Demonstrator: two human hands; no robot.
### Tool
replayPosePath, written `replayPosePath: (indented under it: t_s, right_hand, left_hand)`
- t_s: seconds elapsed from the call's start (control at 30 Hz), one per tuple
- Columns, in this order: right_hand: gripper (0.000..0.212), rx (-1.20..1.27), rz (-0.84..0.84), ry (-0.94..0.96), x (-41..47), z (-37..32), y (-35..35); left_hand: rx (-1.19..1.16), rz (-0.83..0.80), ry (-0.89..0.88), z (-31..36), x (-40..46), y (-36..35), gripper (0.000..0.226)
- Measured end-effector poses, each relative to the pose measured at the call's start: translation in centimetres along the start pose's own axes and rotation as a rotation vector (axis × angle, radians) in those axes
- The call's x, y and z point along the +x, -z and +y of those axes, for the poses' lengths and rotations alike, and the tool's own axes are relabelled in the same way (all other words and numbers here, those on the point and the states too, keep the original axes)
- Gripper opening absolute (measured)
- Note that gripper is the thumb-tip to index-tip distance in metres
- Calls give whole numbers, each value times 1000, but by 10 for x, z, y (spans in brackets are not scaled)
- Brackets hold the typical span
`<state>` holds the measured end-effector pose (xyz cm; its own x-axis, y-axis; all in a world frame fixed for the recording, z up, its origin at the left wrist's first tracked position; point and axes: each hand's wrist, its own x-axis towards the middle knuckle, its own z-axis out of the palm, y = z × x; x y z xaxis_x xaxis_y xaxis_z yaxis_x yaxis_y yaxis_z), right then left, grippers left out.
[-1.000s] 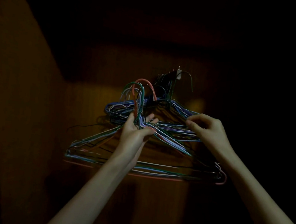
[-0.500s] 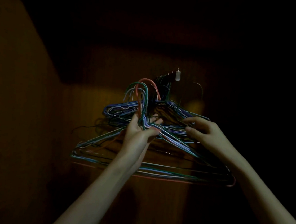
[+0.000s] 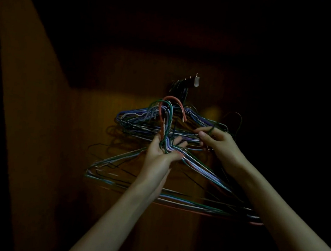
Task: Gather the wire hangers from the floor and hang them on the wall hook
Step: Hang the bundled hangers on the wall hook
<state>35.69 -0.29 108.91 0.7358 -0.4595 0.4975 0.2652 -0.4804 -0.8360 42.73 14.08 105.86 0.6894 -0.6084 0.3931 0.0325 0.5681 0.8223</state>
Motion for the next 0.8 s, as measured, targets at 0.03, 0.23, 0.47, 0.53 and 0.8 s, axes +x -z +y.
replayPosePath:
  t_s: [0.03, 0.23, 0.47, 0.53, 0.8]
  right_hand:
    - [16, 45, 6, -29, -3, 0, 1]
    - [20, 206, -48, -111, -24, -1, 1]
    - [17, -257, -81, -40, -44, 6, -6]
    - [17, -327, -91, -36, -48, 7, -7]
    - [9, -471, -96, -3, -56, 1, -10]
  left_hand:
    - [2, 2, 2, 1, -5, 1, 75]
    - [16, -13, 42, 13, -36, 5, 78]
    - [21, -18, 34, 16, -63, 6, 81]
    - [2, -2, 41, 14, -66, 7, 85]
    - [24, -13, 61, 21, -85, 12, 81]
